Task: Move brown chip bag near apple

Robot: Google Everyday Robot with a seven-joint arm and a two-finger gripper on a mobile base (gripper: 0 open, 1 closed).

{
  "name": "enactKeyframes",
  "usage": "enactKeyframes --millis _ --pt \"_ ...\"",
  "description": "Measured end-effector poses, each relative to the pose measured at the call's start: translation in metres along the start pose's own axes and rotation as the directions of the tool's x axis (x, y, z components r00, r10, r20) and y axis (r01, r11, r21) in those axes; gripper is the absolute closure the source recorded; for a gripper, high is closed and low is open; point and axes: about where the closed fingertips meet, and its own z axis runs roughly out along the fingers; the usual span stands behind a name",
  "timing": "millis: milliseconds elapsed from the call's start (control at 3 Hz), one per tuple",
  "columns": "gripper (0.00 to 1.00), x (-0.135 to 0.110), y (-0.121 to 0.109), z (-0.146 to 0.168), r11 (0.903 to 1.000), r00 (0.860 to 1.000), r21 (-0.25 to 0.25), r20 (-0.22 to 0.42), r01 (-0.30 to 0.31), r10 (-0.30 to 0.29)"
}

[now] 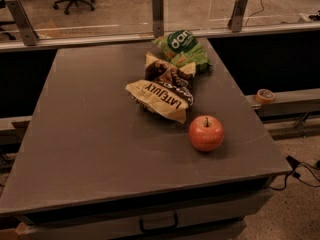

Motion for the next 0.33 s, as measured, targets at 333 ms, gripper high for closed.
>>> enactKeyframes --millis 333 --pt "0.0 -0.0223 -0.0213 -0.023 0.9984 0.999 0.051 0.042 0.027 -0.029"
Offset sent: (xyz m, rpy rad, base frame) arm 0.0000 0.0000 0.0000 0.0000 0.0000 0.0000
